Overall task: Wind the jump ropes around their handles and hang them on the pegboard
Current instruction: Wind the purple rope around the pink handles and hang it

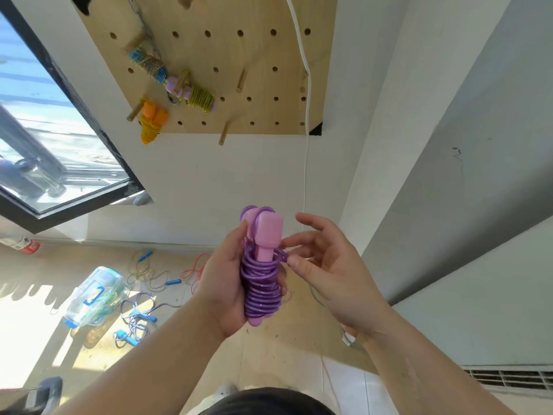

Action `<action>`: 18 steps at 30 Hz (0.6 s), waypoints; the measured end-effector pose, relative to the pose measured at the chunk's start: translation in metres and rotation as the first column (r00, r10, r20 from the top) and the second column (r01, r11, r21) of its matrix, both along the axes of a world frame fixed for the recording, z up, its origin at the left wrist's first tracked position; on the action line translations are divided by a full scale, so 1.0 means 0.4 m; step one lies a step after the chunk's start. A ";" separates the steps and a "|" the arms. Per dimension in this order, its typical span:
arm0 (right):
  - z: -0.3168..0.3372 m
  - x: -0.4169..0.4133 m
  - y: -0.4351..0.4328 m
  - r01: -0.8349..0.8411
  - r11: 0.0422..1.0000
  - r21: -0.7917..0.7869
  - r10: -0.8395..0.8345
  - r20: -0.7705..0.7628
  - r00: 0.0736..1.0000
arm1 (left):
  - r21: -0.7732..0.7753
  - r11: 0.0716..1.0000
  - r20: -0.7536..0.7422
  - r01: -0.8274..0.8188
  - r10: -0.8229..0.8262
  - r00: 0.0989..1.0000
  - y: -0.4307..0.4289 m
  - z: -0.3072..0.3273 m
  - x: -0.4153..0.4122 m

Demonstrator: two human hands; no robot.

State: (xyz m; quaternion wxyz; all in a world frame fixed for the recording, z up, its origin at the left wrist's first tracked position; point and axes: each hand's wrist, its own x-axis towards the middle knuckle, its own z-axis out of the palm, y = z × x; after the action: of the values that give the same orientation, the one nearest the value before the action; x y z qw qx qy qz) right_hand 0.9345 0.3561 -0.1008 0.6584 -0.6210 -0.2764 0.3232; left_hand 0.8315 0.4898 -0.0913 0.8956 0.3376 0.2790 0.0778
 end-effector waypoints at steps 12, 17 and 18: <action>-0.020 0.005 0.255 -0.059 0.995 -0.086 0.083 0.310 0.947 | 0.015 1.000 0.209 0.015 -0.018 0.978 0.228 -0.043 -0.039; -0.014 -0.001 0.421 0.035 0.992 -0.120 0.011 0.364 0.931 | 0.165 0.985 0.118 0.052 -0.072 0.990 0.414 -0.084 -0.032; -0.010 -0.001 0.457 0.057 0.990 -0.128 -0.008 0.357 0.934 | 0.213 0.976 0.095 0.051 -0.073 0.993 0.460 -0.084 -0.033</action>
State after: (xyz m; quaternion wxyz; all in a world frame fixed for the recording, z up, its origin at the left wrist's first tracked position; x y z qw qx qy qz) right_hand 0.9342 0.5389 -0.1050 0.5588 -0.7171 -0.3580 0.2127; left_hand 0.8184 0.6736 -0.1251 0.8701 0.4344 0.2123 0.0959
